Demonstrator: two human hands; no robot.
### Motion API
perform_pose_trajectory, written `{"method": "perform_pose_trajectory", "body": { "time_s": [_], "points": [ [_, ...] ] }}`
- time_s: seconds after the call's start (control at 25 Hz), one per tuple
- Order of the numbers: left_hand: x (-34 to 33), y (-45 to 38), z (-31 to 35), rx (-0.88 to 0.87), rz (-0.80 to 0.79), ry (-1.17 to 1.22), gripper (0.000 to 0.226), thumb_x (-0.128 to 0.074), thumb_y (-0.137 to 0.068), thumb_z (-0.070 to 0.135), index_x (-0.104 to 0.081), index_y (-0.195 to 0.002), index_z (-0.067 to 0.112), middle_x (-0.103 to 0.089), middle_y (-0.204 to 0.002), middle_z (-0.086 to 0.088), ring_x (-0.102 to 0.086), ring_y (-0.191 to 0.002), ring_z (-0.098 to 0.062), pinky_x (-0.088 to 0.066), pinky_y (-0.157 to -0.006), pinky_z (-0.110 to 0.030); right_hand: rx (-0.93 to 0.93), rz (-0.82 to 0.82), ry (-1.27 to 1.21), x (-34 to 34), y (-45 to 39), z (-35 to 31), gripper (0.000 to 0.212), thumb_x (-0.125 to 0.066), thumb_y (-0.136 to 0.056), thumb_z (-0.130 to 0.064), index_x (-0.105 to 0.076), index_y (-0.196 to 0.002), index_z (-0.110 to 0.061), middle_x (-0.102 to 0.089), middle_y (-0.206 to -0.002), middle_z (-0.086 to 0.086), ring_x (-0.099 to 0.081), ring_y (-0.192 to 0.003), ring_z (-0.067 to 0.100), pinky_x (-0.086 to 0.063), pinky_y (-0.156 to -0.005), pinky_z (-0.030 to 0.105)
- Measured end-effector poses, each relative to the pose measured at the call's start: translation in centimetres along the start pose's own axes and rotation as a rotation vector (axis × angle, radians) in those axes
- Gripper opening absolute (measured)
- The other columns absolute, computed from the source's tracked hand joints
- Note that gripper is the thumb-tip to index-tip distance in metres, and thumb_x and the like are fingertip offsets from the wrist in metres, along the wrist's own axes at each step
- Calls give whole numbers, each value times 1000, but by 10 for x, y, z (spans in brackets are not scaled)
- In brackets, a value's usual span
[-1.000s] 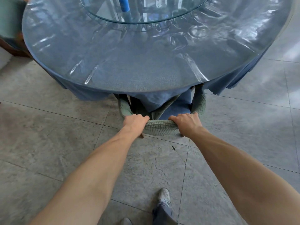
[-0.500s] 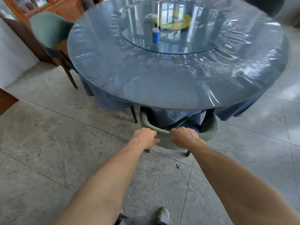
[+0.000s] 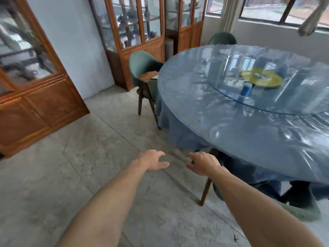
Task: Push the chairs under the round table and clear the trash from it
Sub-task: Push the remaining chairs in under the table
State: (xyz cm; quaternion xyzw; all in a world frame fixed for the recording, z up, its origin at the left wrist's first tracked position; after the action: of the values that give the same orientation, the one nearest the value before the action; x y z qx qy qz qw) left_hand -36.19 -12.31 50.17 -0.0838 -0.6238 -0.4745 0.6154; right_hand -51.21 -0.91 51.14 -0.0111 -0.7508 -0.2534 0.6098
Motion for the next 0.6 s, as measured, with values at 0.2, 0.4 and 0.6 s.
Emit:
{"method": "perform_pose_trajectory", "body": {
  "time_s": [0.2, 0.4, 0.6],
  "points": [
    [34, 24, -131, 144, 55, 78, 81, -42, -80, 78, -40, -146, 31, -41, -152, -4, -42, -137, -25, -38, -109, -43, 158, -1, 49, 28, -66, -117, 48, -46, -97, -57, -47, -140, -37, -60, -133, -2, -57, -122, 23, -49, -94, 39],
    [62, 35, -215, 242, 94, 111, 72, -42, -86, 75, -34, -148, 40, -32, -158, -1, -36, -142, -24, -34, -111, -41, 260, 16, 59, 48, -126, -194, 50, -43, -97, -59, -42, -143, -40, -58, -136, -2, -56, -123, 23, -49, -99, 42],
    [90, 2, -285, 306, 114, 134, 75, -41, -83, 78, -32, -148, 42, -33, -158, -1, -35, -142, -26, -34, -112, -46, 333, -1, 70, 63, -201, -238, 54, -41, -97, -61, -36, -146, -39, -58, -137, 0, -58, -121, 23, -50, -99, 43]
  ]
}}
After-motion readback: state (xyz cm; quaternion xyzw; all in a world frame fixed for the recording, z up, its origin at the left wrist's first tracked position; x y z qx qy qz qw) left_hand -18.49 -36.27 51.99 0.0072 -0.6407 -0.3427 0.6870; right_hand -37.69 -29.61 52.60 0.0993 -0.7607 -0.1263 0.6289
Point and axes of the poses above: each hand's wrist, its own y-axis away from the middle knuckle, its own x-axis out of the back of the hand, z = x × y, the point moved 8 cm from there along -y, towards the middle knuckle
